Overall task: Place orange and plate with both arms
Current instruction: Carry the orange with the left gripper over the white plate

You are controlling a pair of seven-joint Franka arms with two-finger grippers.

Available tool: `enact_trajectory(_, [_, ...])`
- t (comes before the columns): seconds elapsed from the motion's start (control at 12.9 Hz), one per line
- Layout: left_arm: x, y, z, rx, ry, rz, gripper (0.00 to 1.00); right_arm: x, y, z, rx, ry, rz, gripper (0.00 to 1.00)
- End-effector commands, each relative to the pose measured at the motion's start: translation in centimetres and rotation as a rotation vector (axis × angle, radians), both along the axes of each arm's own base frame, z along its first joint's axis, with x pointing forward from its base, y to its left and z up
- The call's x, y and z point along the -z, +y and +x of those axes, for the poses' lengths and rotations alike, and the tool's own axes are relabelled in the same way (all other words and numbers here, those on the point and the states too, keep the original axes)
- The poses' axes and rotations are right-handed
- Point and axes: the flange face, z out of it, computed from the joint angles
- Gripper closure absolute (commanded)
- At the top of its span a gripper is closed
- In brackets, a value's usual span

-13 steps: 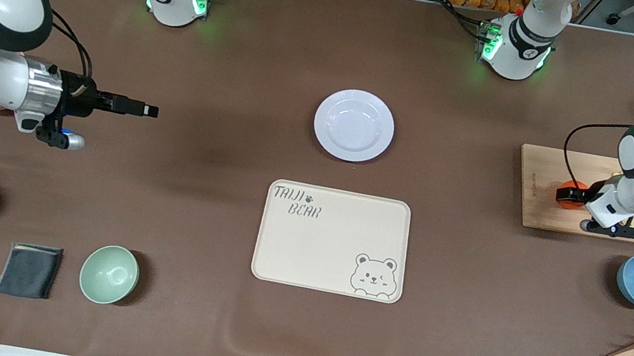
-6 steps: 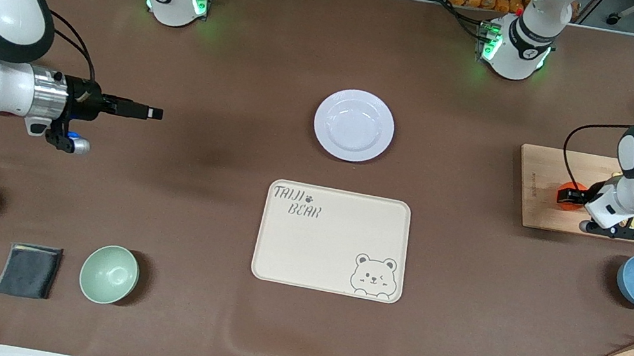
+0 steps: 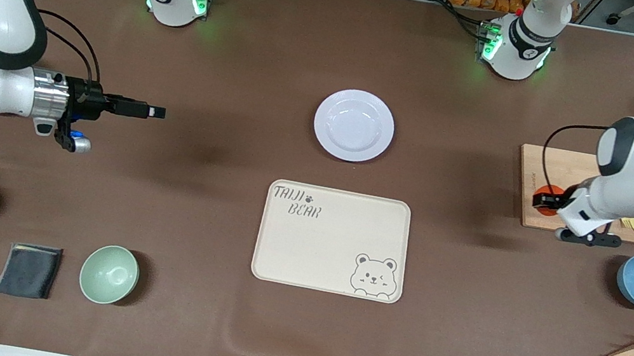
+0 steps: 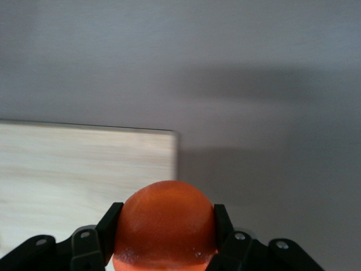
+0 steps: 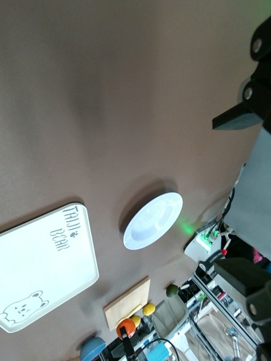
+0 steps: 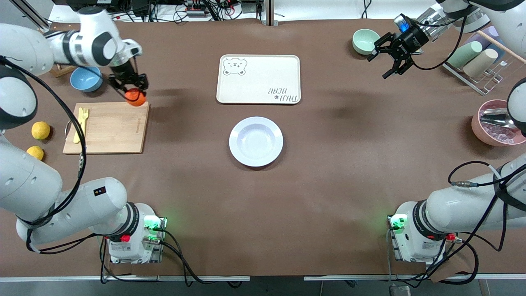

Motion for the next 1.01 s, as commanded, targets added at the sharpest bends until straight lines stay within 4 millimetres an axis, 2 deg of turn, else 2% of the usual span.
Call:
enact_trajectory(0.0, [-3.8, -7.7, 0.4, -0.135, 0.022, -0.008, 0.95, 1.5, 0.6, -1.0, 0.04, 0.017, 0.085, 0.0])
enact_trajectory(0.15, [-5.3, -15.7, -0.4, -0.246, 0.031, -0.013, 0.97, 2.8, 0.4, -1.5, 0.025, -0.023, 0.127, 0.0])
enact_trajectory(0.23, [-5.5, -19.4, -1.2, -0.282, 0.03, -0.004, 0.98, 3.0, 0.5, -1.4, 0.027, -0.03, 0.128, 0.0])
enact_trajectory(0.31, [-5.0, -22.9, -2.1, -0.3, 0.039, 0.0, 0.97, 3.1, 1.1, -1.4, 0.03, -0.027, 0.141, 0.0])
enact_trajectory(0.39, [-4.6, -26.3, -3.4, -0.326, 0.034, 0.002, 0.97, 4.1, 2.0, -1.9, 0.045, -0.003, 0.165, 0.0])
enact_trajectory(0.54, [-2.3, -32.3, -6.2, -0.415, 0.044, 0.003, 0.95, 6.3, 4.0, -3.1, 0.057, -0.014, 0.171, 0.0])
enact_trajectory(0.7, [0.6, -36.8, -9.7, -0.466, 0.07, 0.032, 0.94, 6.9, 4.7, -3.7, 0.041, -0.006, 0.174, 0.0])
enact_trajectory(0.77, [1.5, -38.3, -11.4, -0.459, 0.076, 0.043, 0.94, 7.3, 5.6, -4.1, 0.027, -0.009, 0.185, 0.0])
enact_trajectory(0.85, [2.2, -38.8, -11.8, -0.457, 0.085, 0.048, 0.94, 8.1, 6.4, -4.7, 0.009, -0.042, 0.19, 0.0])
enact_trajectory(0.93, [3.1, -39.1, -12.1, -0.456, 0.097, 0.043, 0.93, 9.2, 6.2, -5.5, 0.008, -0.072, 0.197, 0.0])
